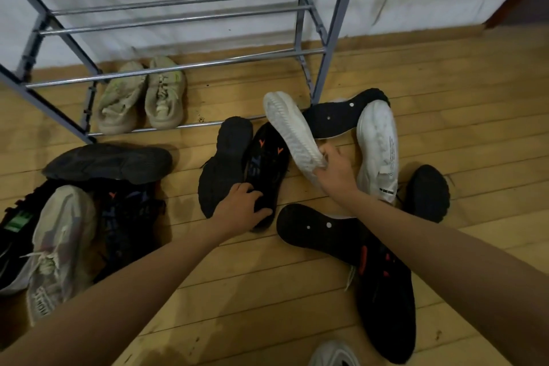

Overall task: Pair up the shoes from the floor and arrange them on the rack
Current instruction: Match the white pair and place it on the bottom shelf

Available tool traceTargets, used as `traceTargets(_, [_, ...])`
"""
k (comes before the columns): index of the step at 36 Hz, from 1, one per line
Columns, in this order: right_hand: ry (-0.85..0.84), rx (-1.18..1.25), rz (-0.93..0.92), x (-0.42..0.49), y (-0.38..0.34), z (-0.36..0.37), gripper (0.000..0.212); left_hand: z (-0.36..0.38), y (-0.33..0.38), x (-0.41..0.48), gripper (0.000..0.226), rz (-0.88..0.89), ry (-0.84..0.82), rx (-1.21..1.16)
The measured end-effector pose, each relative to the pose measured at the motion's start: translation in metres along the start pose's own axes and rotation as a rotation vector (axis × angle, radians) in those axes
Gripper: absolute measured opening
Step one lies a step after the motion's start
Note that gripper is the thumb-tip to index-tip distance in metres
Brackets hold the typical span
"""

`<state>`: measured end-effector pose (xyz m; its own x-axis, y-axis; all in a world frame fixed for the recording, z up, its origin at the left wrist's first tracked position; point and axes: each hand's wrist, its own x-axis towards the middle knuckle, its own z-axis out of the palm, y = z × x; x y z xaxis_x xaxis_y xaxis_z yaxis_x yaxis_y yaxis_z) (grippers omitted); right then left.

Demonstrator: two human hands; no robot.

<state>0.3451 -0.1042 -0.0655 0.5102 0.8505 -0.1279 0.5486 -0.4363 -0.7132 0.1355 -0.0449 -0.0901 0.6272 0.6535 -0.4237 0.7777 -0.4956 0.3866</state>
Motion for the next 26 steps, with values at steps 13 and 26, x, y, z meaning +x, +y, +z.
traceTargets(13, [-0.347, -0.072, -0.35, -0.003, -0.054, -0.014, 0.034, -0.075, -0.013, -0.026, 0.075, 0.031, 0.717, 0.115])
traceTargets(26, [-0.508, -0.122, -0.375, 0.012, -0.117, 0.045, 0.039, -0.096, -0.096, -0.068, 0.056, -0.212, 0.381, 0.057])
